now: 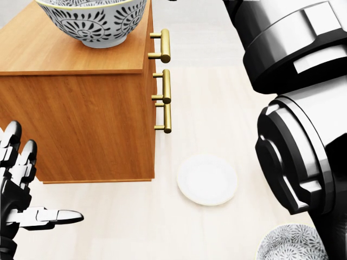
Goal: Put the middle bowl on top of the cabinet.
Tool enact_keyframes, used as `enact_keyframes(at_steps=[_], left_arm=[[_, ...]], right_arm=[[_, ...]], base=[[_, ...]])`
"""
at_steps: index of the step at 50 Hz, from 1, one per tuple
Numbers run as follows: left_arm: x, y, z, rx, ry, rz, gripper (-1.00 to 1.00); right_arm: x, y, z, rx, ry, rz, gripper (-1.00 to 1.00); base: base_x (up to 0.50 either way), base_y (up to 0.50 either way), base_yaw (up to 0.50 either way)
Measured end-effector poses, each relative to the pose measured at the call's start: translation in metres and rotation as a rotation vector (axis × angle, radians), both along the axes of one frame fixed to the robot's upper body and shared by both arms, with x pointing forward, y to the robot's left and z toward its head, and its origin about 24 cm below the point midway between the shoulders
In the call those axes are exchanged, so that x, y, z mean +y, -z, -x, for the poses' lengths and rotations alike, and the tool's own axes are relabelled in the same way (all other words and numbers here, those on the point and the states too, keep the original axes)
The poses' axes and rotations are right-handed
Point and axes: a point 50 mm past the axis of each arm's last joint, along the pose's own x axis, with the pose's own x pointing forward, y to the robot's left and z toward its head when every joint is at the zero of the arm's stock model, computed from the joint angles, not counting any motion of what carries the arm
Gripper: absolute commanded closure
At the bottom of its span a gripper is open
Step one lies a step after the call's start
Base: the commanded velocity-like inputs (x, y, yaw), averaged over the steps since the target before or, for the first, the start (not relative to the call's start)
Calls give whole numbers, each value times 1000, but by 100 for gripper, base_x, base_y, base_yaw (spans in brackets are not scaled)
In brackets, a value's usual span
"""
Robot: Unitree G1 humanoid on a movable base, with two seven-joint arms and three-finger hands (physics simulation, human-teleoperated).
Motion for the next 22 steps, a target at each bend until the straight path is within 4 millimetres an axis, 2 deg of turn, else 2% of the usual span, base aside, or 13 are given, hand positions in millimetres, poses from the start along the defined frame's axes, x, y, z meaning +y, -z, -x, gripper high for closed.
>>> enact_keyframes(at_steps=[22], left_arm=[[-4,-4,4,-4,4,1,-100]], right_arm=[[-55,-39,11,-97,104,-87,-100]], base=[[0,0,0]])
